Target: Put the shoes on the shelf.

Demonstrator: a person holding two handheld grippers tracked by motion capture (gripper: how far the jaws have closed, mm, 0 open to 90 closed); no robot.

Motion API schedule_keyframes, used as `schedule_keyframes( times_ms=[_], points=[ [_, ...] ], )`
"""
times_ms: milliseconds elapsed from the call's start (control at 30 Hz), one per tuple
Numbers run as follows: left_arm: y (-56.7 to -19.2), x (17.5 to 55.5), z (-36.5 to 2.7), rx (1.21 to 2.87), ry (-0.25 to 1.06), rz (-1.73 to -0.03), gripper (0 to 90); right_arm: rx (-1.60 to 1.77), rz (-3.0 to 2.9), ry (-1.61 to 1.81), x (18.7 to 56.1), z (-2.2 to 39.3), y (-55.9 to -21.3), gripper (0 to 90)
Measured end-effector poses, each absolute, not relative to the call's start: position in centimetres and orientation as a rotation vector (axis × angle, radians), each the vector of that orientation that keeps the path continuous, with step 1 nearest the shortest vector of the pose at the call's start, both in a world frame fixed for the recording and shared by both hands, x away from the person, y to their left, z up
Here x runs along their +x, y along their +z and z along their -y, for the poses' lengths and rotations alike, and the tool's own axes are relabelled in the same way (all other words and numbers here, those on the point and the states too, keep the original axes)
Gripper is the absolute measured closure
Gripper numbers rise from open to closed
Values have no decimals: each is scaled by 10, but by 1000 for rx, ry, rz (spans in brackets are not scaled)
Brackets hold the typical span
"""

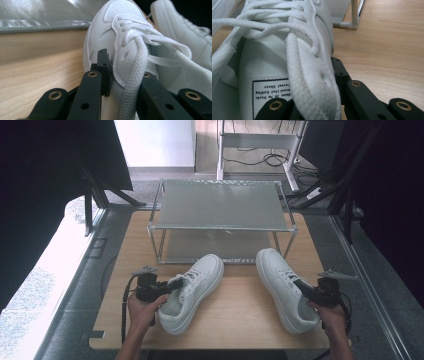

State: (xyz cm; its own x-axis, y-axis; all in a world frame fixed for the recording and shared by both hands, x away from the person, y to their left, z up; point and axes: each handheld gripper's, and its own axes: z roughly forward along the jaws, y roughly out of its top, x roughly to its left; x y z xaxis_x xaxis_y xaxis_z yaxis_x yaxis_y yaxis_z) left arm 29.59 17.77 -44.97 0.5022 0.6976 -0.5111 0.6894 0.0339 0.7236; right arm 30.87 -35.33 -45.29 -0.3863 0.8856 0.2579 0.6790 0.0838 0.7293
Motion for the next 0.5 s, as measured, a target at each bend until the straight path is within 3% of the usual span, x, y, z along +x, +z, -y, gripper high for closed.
schedule_keyframes(
  times_ms=[500],
  points=[
    [-433,288,-193,1523,-29,-1136,807,1597,-2062,1400,307,357,-451,858]
  ],
)
